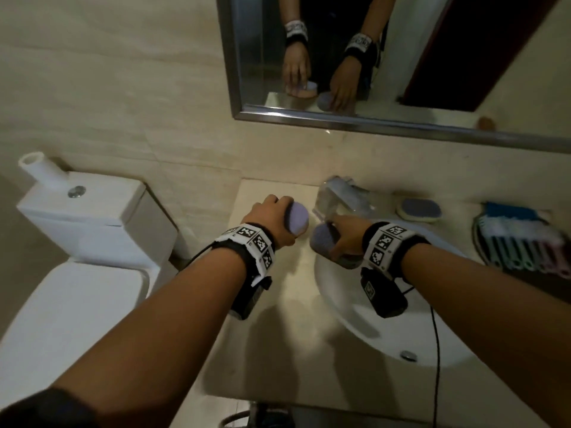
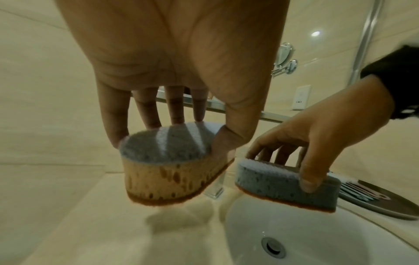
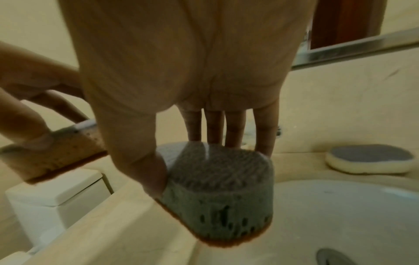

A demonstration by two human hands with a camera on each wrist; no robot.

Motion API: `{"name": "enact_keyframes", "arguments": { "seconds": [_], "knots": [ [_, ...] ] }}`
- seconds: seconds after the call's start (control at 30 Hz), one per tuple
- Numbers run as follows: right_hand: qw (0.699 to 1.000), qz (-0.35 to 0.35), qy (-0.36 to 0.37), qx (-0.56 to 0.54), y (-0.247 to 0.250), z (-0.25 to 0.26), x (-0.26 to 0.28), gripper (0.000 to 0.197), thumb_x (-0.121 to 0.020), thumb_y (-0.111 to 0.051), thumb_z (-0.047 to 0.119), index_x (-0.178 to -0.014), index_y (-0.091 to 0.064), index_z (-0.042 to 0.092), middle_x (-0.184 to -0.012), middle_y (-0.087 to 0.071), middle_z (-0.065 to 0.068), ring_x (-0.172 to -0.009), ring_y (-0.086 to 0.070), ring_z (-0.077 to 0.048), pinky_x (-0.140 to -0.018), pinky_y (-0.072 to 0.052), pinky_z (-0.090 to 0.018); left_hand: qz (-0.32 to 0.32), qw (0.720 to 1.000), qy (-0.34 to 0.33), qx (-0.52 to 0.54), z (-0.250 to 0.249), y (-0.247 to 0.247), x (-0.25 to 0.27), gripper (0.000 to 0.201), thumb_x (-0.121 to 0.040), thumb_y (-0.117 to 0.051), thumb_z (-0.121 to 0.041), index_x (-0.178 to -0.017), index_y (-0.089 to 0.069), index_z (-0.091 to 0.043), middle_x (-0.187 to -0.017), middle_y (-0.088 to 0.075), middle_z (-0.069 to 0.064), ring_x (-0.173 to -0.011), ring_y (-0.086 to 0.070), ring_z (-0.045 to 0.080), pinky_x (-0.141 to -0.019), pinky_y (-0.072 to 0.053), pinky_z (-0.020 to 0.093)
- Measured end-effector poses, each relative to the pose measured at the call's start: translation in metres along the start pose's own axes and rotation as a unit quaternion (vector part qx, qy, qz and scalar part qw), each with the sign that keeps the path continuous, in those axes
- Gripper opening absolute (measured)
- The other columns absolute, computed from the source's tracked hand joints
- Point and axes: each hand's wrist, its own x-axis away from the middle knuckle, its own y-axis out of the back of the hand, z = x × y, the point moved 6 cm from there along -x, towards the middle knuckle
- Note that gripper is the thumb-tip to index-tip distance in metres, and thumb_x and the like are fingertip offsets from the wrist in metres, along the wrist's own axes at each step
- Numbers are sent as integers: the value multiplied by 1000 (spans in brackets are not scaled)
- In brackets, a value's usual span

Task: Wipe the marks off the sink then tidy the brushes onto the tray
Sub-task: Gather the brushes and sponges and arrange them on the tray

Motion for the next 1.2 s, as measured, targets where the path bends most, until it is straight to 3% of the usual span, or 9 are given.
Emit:
{"name": "enact_keyframes", "arguments": {
  "seconds": [0.13,0.37,0.5,0.57,0.63,0.7,0.87,1.03,1.2],
  "knots": [
    [998,-43,-3,-35,12,-61,49,63,-74,-74,31,-127,-47,14,-123,-58,-11,-114,-55,-28,-88,-44,-29,-7,1000,-16,-19,-64,-16,10,67,-73,-69,-50,-130,-39,-30,-119,-48,4,-110,-52,31,-91,-48,43],
    [990,-92,-90,-51,9,-229,158,87,-73,-64,57,-142,-30,17,-142,-40,-11,-128,-42,-31,-107,-37,-41,17,996,-88,-30,-232,-81,39,73,-74,-69,-50,-134,-38,-24,-131,-47,9,-117,-52,33,-96,-47,44],
    [972,-141,-145,-116,12,-305,218,52,-95,-44,35,-136,-39,3,-144,-38,-18,-132,-35,-36,-112,-27,-43,42,991,-119,-37,-314,-119,52,71,-76,-67,-50,-134,-35,-29,-132,-44,6,-118,-49,32,-97,-46,46],
    [968,-170,-160,-96,17,-338,240,62,-92,-53,33,-143,-29,7,-153,-22,-17,-142,-17,-34,-117,-14,-41,54,987,-139,-55,-346,-133,56,71,-77,-67,-46,-136,-33,-29,-133,-44,5,-119,-47,32,-97,-45,45],
    [968,-170,-159,-94,18,-370,248,76,-88,-60,32,-148,-17,13,-156,-11,-15,-145,-11,-29,-118,-13,-41,54,986,-147,-60,-370,-141,54,69,-78,-66,-46,-136,-33,-30,-132,-44,4,-119,-47,31,-96,-45,44],
    [962,-161,-173,-137,9,-396,250,77,-87,-61,32,-148,-16,18,-154,-17,-15,-141,-22,-31,-115,-24,-40,58,986,-146,-49,-385,-149,47,66,-80,-63,-48,-136,-34,-28,-129,-44,5,-117,-48,31,-95,-45,42],
    [943,-188,-220,-166,1,-450,241,83,-73,-68,48,-142,-28,24,-140,-43,-13,-125,-46,-33,-104,-40,-47,76,985,-152,-26,-409,-167,19,69,-79,-65,-48,-136,-35,-24,-123,-46,11,-112,-52,33,-93,-45,38],
    [937,-172,-256,-166,11,-481,220,77,-65,-63,45,-133,-39,16,-131,-51,-13,-114,-54,-32,-92,-46,-37,103,979,-175,-35,-437,-191,-25,74,-78,-66,-50,-139,-34,-24,-129,-48,9,-118,-49,31,-99,-44,40],
    [942,-153,-254,-157,9,-503,195,83,-80,-68,35,-146,-22,19,-146,-35,-13,-130,-41,-33,-107,-37,-42,133,969,-203,-51,-461,-218,-53,79,-76,-68,-45,-143,-31,-25,-136,-46,9,-124,-45,33,-104,-41,42]
  ]
}}
